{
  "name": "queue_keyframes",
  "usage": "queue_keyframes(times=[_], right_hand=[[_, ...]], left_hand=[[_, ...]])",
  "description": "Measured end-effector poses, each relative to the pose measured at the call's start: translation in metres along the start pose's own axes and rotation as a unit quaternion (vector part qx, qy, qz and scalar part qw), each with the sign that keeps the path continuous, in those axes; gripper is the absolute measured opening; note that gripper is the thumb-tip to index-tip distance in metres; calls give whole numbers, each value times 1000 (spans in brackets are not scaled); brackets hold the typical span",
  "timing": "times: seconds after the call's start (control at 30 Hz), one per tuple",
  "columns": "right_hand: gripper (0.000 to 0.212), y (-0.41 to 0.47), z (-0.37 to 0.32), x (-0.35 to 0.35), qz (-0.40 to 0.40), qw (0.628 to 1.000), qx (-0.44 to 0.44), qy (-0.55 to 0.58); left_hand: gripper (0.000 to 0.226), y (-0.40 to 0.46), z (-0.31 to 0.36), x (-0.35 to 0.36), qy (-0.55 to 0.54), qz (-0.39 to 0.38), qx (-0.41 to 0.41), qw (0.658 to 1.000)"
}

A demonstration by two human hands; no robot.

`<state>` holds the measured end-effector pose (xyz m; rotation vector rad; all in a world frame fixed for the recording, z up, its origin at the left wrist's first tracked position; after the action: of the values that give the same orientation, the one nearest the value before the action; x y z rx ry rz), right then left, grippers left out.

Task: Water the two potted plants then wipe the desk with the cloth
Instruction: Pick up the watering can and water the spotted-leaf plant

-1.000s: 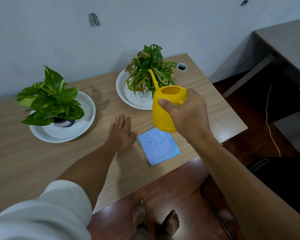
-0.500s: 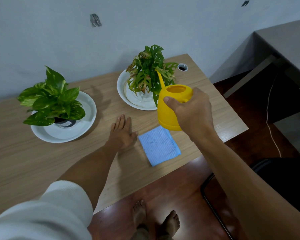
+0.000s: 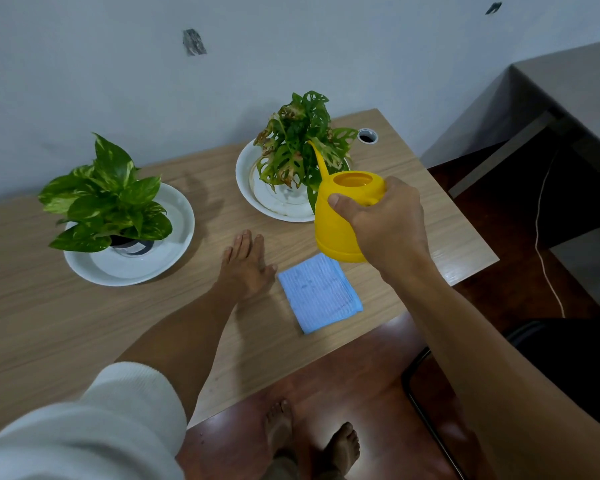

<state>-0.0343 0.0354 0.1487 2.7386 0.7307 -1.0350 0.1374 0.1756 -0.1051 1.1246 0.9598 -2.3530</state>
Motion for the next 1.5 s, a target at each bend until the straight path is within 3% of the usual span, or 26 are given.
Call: queue_keyframes(times=[0.27,0.4,0.5,0.7,0.93,1.5], right_hand=[[53,-2,-4,-5,-16,1000,-12,16],[33,-3,-10,-6,-33,999,-22,25],[31,-4,-15,-5,-41,998,-28,34],[36,4,-20,-5,-27,999,-15,40],[59,9,-18,-6,3,1000,-5,29],[50,1,-16,-14,-26,999,-11,24]], left_hand=[[85,-2,3,-1,-10,9,-4,1000],[86,-1,2,0,-5,8,-3,1000],[86,-1,3,-1,-6,8,-1,1000],[87,1,2,-2,-1,-2,-2,1000],[87,1,1,-1,2,-5,-6,1000],[88,1,1,-3,3,-7,-9,1000]])
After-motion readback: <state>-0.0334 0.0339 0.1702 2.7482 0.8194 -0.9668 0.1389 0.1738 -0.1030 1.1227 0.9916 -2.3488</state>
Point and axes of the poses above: each hand's wrist, its own y-axis towards the middle knuckle, its own x-axis out of the palm, z = x × y, the point moved 1 cm from there along y, towards the middle knuckle, and after that the axes turned 5 degrees about -y, right-handed, at the moved point
